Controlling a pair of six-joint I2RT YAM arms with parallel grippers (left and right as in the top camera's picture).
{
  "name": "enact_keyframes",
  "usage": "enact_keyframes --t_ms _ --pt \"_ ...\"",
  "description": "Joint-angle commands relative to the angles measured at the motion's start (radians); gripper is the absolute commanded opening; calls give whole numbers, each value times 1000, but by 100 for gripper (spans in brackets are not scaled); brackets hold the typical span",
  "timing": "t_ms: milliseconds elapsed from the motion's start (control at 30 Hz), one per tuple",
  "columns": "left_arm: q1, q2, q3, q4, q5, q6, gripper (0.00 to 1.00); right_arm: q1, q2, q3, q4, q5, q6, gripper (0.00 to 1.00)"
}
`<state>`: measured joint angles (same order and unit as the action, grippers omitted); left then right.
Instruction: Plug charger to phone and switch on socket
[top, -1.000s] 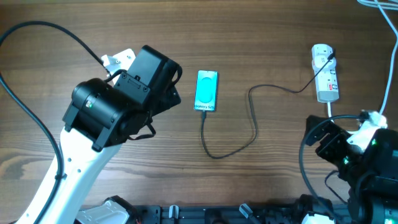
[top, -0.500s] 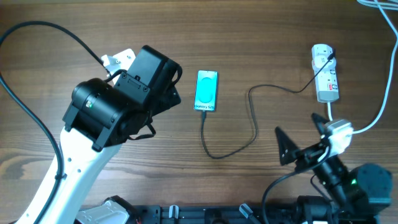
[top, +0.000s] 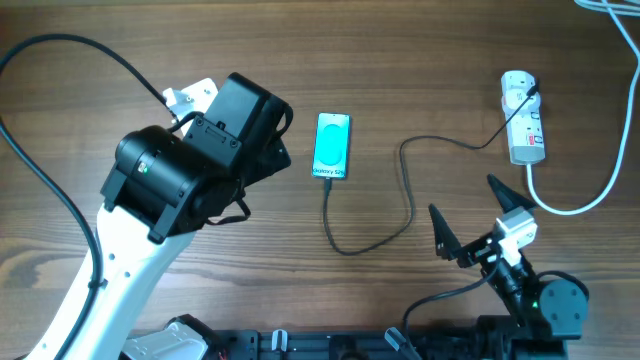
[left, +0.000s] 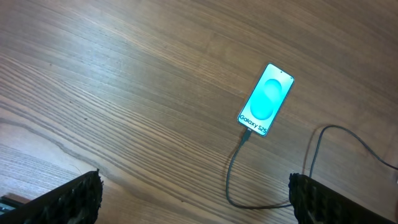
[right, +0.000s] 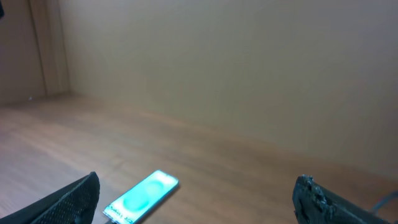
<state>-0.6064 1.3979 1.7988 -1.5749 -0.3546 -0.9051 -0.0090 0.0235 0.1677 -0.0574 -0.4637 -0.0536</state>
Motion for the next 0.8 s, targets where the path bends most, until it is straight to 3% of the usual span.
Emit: enact_keyframes --t_ms 0,267,467,600,767 --pt "6 3 0 -1 -21 -19 100 6 -20 -64 60 26 -18 100" --pt "6 3 0 -1 -21 -19 100 6 -20 -164 171 161 56 100" --pt "6 3 0 -1 -21 -19 100 2 -20 -163 160 268 58 100" --pt "6 3 0 -1 -21 -19 100 -6 -19 -163 58 380 144 100" --pt "6 3 0 -1 -21 -19 100 -6 -19 -163 57 383 45 100"
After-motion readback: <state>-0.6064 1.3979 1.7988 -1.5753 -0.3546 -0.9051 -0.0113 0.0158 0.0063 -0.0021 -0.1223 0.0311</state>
